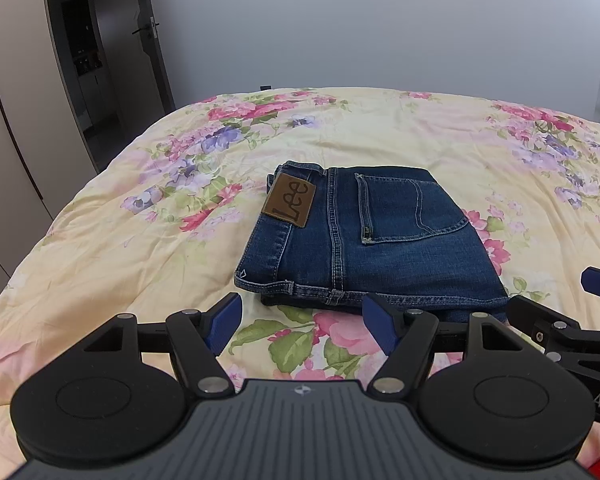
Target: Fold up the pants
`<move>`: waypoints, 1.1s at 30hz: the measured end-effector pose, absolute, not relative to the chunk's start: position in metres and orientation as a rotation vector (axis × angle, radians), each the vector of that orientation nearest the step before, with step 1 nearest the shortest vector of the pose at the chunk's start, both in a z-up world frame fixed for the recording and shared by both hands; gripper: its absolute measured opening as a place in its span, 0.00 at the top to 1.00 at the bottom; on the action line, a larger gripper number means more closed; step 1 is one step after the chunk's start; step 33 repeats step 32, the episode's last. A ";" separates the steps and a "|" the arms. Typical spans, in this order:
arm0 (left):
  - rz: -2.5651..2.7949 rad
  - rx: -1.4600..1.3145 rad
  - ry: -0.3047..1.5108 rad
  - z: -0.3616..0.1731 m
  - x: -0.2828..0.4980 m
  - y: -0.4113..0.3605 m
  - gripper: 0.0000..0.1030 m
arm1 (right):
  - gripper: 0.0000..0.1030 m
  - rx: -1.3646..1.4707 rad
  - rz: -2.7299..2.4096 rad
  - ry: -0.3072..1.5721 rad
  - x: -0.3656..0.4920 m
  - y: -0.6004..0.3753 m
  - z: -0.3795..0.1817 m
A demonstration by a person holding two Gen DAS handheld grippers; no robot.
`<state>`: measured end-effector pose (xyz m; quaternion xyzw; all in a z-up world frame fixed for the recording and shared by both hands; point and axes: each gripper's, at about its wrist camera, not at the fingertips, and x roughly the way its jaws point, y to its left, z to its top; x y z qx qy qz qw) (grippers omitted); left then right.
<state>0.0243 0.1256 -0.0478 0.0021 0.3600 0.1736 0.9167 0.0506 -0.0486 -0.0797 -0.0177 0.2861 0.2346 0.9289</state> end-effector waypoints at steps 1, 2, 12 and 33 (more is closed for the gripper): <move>0.358 0.005 0.741 -0.048 0.024 0.126 0.21 | 0.22 -0.036 0.481 0.586 0.051 -0.049 -0.080; 0.359 0.006 0.742 -0.048 0.024 0.125 0.21 | 0.22 -0.036 0.481 0.587 0.051 -0.049 -0.080; 0.367 0.027 0.740 -0.053 0.025 0.125 0.22 | 0.22 -0.037 0.477 0.599 0.053 -0.049 -0.083; 0.356 0.058 0.729 -0.053 0.024 0.121 0.22 | 0.22 -0.039 0.481 0.602 0.054 -0.048 -0.084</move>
